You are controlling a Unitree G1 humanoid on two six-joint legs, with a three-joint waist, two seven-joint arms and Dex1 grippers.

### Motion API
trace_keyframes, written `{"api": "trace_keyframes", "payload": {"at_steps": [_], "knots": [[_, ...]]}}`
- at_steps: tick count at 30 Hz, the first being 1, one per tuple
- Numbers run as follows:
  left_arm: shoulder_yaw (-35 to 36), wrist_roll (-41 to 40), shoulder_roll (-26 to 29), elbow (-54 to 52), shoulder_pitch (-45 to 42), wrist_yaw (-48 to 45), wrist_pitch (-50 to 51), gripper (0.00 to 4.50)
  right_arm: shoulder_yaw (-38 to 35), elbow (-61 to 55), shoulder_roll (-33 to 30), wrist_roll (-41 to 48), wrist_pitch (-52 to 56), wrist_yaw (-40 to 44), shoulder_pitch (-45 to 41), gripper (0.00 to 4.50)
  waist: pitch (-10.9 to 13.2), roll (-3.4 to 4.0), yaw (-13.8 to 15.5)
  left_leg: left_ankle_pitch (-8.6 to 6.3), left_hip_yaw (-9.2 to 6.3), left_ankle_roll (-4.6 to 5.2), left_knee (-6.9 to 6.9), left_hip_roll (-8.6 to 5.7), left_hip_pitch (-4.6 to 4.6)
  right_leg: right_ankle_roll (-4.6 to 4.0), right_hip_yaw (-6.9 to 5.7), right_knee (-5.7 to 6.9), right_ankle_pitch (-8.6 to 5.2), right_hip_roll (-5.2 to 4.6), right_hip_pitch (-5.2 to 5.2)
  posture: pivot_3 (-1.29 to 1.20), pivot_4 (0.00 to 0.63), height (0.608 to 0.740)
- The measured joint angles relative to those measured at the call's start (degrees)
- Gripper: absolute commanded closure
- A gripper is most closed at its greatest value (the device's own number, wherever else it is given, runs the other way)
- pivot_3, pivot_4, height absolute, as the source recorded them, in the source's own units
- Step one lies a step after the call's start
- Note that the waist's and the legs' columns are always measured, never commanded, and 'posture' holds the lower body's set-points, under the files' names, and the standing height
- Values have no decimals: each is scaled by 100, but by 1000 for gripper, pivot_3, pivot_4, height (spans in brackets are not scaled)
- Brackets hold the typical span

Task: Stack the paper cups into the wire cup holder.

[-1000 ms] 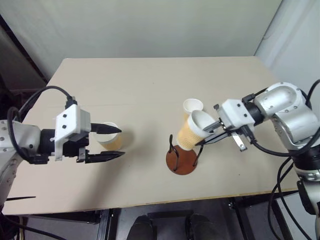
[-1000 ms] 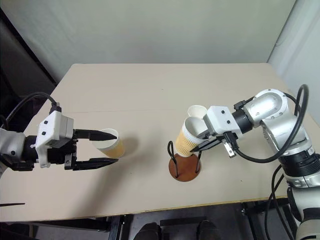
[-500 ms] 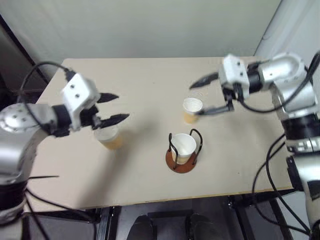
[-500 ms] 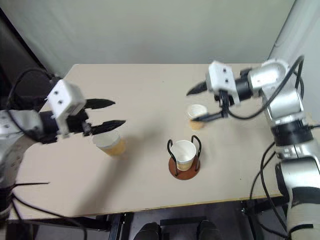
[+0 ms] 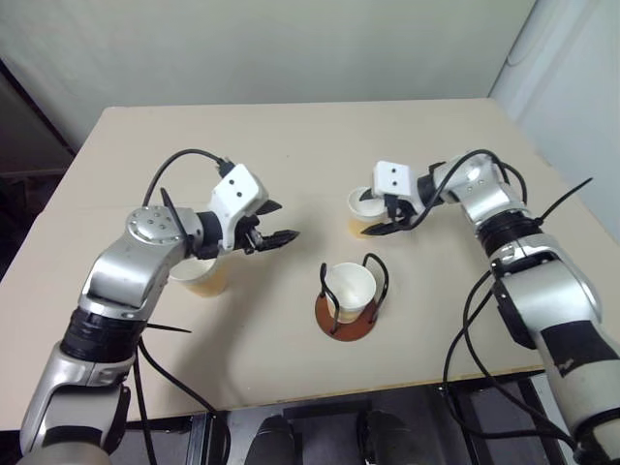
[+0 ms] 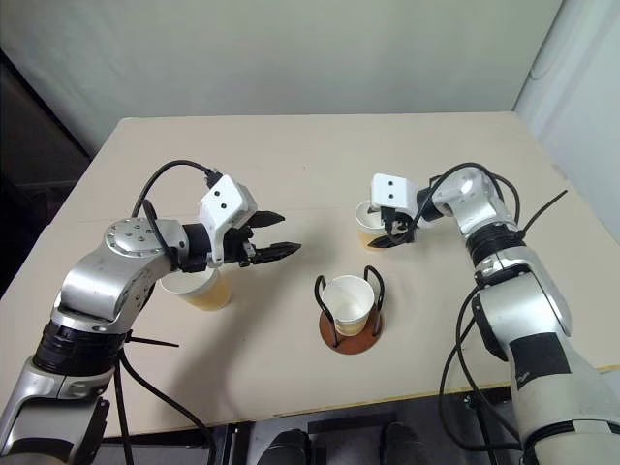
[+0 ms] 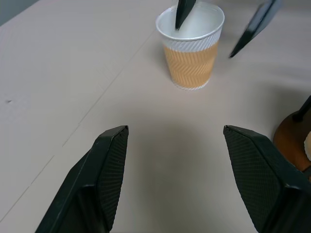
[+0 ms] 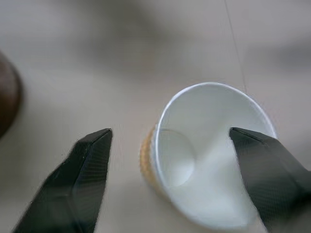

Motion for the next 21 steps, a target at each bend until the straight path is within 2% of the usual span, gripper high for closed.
{"api": "trace_keyframes", "payload": {"at_steps": [3,7,8,13,17,21], "knots": [[2,5,1,-87,0,-2,18,1139,-2,111,52,-87,-133,-42,5,2889,0,0,6,-9,7,6,16,-1,-2,0,3,-3,0,-4,3,0,150,740],[50,-8,114,-131,3,-153,-6,1139,-85,118,53,-64,-194,106,4,4313,0,0,13,-41,7,61,38,-2,-1,0,5,-18,0,-4,6,0,150,740],[86,-12,164,-131,5,-205,-35,1139,-176,96,44,-2,-189,258,4,4460,0,0,13,-41,8,61,44,-2,-1,0,5,-12,0,-4,6,0,150,740],[199,-74,278,-154,57,-462,-284,1139,-584,-644,-244,526,63,1016,37,4460,1,1,13,-37,10,62,61,-2,4,0,5,8,0,-1,9,0,150,740],[769,-491,737,-423,277,-1042,-381,1139,-1040,-2820,-1012,1759,1366,1913,255,4460,0,0,6,-23,20,37,56,-2,4,-7,6,0,-4,9,10,0,150,740],[1401,-1015,1502,-719,893,-2017,-446,1139,-1072,-5536,-2071,3418,2758,2142,962,4460,-2,-2,1,-20,25,-8,48,4,34,-11,63,-17,-21,80,43,0,150,740]]}}
